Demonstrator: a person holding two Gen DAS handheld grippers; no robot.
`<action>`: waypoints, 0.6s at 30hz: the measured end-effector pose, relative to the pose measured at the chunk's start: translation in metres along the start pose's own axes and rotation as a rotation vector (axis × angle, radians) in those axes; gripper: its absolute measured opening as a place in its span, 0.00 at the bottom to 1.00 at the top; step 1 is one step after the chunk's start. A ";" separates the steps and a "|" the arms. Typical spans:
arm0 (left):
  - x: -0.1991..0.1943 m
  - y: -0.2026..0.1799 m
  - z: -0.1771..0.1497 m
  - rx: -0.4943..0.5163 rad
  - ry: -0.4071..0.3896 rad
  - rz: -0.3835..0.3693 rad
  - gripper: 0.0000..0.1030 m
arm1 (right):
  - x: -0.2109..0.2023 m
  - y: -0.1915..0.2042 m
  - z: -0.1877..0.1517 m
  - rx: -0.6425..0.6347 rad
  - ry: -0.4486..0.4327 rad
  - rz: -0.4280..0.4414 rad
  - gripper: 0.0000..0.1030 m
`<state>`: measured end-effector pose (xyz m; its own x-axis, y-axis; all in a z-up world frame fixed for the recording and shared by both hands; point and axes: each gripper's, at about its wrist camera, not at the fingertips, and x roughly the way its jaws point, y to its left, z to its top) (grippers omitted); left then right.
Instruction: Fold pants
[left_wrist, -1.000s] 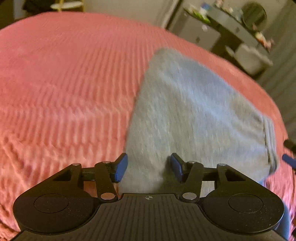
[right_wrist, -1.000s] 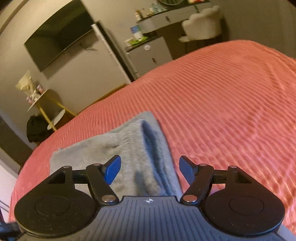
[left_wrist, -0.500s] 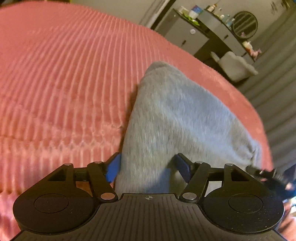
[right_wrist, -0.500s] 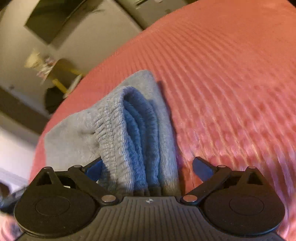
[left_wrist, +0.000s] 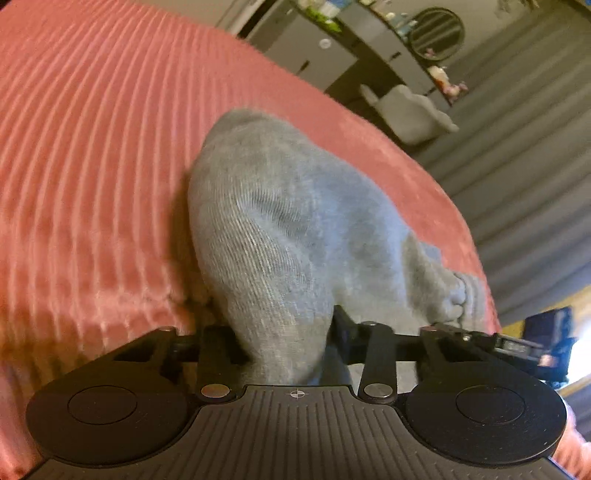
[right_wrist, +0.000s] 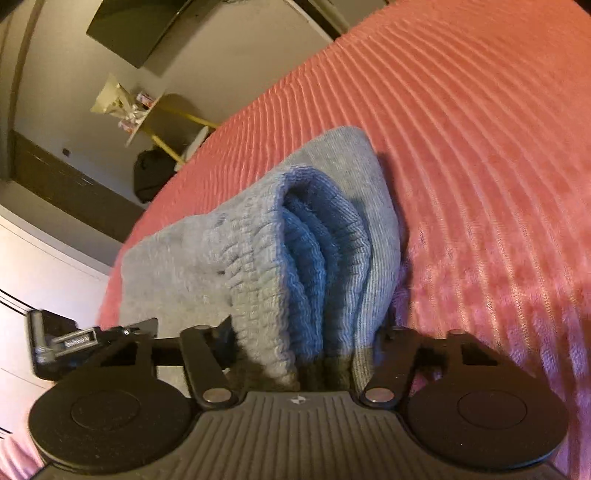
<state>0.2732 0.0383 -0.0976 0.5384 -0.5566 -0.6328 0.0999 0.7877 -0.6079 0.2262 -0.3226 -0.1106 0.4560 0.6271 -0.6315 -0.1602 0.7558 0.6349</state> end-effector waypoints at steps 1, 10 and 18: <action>-0.006 0.000 0.000 -0.010 -0.013 -0.006 0.34 | -0.004 0.011 0.000 -0.042 -0.007 -0.023 0.54; -0.029 -0.045 0.044 0.031 -0.221 0.088 0.55 | -0.043 0.051 0.058 -0.102 -0.196 -0.006 0.54; -0.029 -0.062 -0.011 0.049 -0.236 0.455 0.66 | -0.099 0.034 0.049 0.030 -0.398 -0.248 0.87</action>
<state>0.2420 0.0028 -0.0474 0.7098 -0.0839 -0.6994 -0.1529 0.9508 -0.2693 0.2184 -0.3676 -0.0048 0.7784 0.3027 -0.5499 0.0191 0.8642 0.5027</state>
